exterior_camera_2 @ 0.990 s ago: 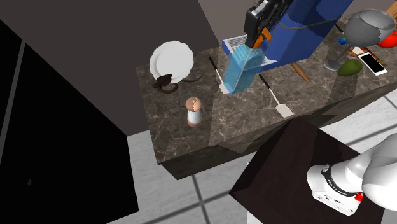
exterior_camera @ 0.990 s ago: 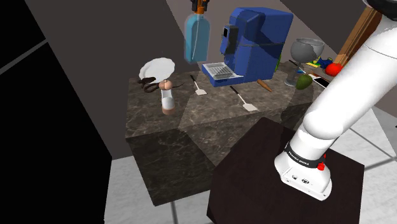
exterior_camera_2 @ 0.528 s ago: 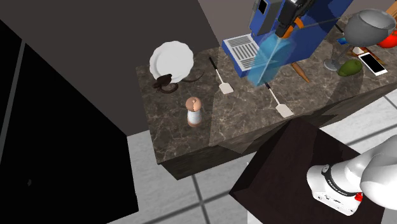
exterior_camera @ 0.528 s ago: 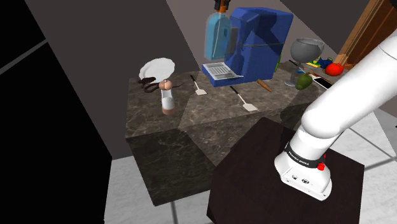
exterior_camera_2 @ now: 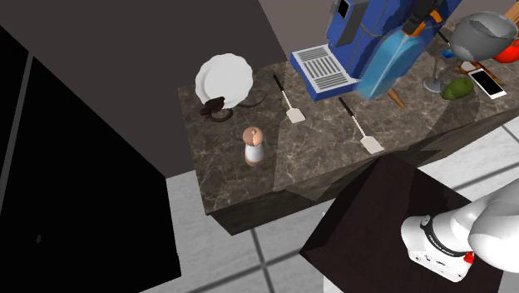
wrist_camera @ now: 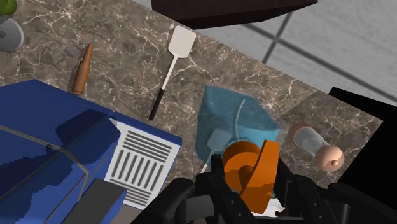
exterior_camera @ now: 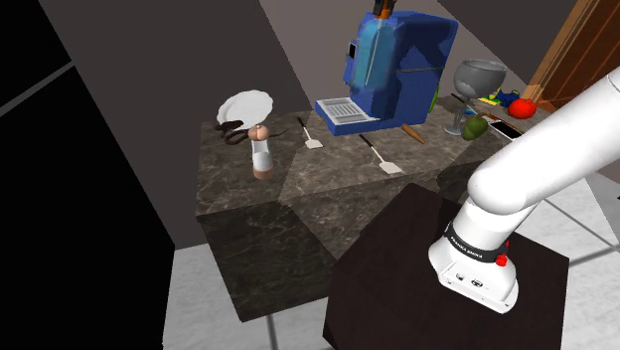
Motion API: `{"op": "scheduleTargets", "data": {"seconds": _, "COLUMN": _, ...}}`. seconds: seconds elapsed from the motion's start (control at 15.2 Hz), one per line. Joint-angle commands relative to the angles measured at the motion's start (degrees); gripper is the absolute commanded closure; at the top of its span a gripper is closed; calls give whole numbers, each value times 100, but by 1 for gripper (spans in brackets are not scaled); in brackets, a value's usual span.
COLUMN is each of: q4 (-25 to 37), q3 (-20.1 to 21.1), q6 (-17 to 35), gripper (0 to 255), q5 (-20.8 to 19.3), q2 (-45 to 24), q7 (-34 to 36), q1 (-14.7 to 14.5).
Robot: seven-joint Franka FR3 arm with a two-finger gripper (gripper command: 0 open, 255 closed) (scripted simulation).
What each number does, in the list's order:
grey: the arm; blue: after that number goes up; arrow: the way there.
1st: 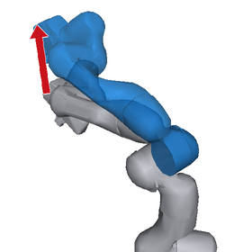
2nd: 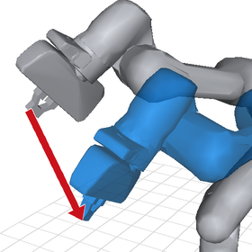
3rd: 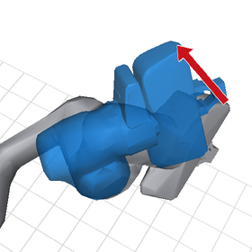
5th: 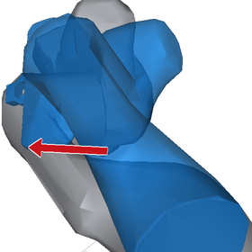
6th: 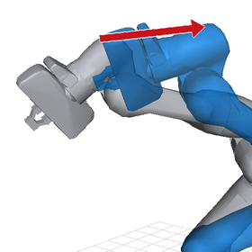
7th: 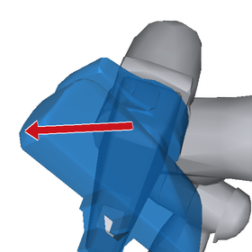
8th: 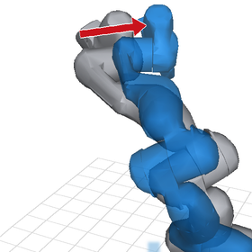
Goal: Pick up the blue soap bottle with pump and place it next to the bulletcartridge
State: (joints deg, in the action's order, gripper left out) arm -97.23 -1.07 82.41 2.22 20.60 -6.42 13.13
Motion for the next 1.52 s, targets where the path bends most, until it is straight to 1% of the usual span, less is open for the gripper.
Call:
{"op": "scheduleTargets", "data": {"seconds": 0.0, "q4": -95, "q3": -197, "q6": -23, "gripper": 255, "q5": -45, "q2": 110, "q7": -287, "q1": 83}}
{"op": "scheduleTargets", "data": {"seconds": 0.4, "q4": -104, "q3": -826, "q6": -105, "gripper": 255, "q5": -209, "q2": 176, "q7": -1151, "q1": 326}}
{"op": "scheduleTargets", "data": {"seconds": 0.73, "q4": 72, "q3": -1371, "q6": -172, "gripper": 255, "q5": -323, "q2": 56, "q7": -1895, "q1": 522}}
{"op": "scheduleTargets", "data": {"seconds": 1.12, "q4": 512, "q3": -2071, "q6": -259, "gripper": 255, "q5": -363, "q2": -319, "q7": -2834, "q1": 747}}
{"op": "scheduleTargets", "data": {"seconds": 1.45, "q4": 1094, "q3": -2711, "q6": -363, "gripper": 255, "q5": -234, "q2": -857, "q7": -3682, "q1": 949}}
